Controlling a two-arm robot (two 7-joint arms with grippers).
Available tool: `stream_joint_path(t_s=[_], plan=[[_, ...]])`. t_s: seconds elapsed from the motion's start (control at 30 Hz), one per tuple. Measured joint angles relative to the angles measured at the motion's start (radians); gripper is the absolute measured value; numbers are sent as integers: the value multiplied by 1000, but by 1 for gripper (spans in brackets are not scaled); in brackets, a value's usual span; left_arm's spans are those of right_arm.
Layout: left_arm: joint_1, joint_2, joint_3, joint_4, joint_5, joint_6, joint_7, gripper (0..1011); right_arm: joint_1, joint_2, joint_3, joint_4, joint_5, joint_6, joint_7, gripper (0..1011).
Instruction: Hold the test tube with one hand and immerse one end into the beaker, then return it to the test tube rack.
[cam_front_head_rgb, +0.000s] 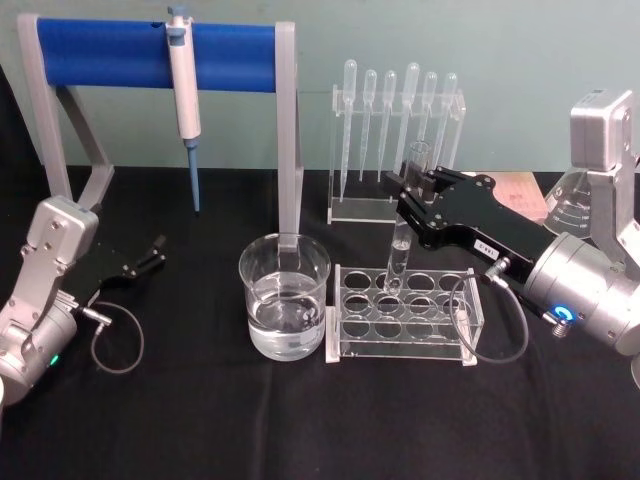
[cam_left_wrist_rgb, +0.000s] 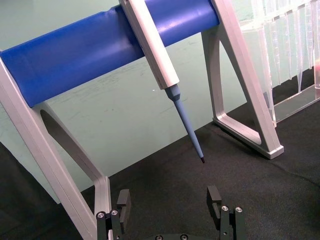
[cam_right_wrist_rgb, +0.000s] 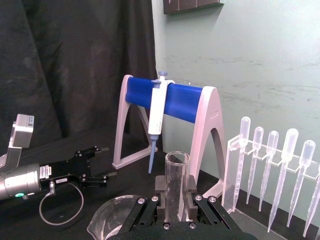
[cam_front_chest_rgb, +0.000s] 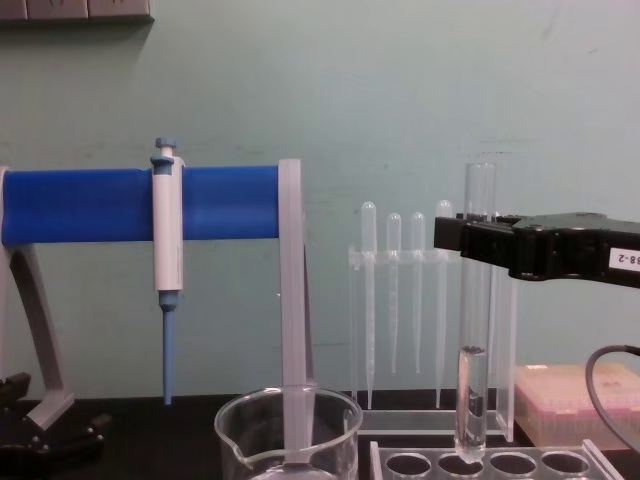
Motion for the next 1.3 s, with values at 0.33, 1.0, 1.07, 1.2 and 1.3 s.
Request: stream_joint_path(t_s=[0.33,1.0,1.07,1.2,1.3], plan=[[0,0,0,0,0,0,0,1000,0,0,0,0,0,0,0,224],[0,0,0,0,0,0,0,1000,0,0,0,0,0,0,0,225],[0,0,0,0,0,0,0,1000,0,0,0,0,0,0,0,225],[0,0,0,0,0,0,0,1000,0,0,0,0,0,0,0,225],[0,0,0,0,0,0,0,1000,0,0,0,0,0,0,0,225]])
